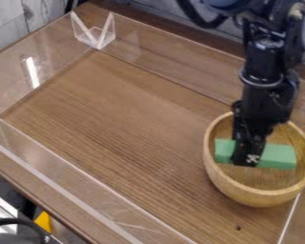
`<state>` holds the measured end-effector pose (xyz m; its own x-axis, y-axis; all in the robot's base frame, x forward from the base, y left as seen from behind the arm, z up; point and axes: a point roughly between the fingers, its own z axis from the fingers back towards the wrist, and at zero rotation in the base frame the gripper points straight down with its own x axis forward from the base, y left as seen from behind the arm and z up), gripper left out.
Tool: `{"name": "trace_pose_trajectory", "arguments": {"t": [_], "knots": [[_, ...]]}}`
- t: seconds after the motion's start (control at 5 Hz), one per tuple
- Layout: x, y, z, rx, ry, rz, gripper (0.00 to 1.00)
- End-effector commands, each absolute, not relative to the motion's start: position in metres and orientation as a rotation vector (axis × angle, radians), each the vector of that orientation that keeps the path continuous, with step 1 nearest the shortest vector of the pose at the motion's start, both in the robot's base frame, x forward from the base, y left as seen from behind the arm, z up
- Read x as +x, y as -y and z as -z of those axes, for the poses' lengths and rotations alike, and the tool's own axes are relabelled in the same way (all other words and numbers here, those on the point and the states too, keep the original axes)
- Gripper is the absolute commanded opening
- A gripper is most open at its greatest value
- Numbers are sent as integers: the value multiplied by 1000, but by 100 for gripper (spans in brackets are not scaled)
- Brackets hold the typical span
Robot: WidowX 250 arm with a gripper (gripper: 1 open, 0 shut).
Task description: Remove the green block from inside the brown bowl and put it on the table
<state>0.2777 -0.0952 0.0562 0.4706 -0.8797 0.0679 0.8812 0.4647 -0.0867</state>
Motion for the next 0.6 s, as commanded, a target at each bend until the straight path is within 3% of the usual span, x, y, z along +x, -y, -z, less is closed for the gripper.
{"name": "trace_pose_trajectory", "arguments": {"t": [0.0, 0.4], "knots": [[284, 89, -76, -104, 78, 1037, 0], [283, 81, -71, -116, 72, 942, 0]]}}
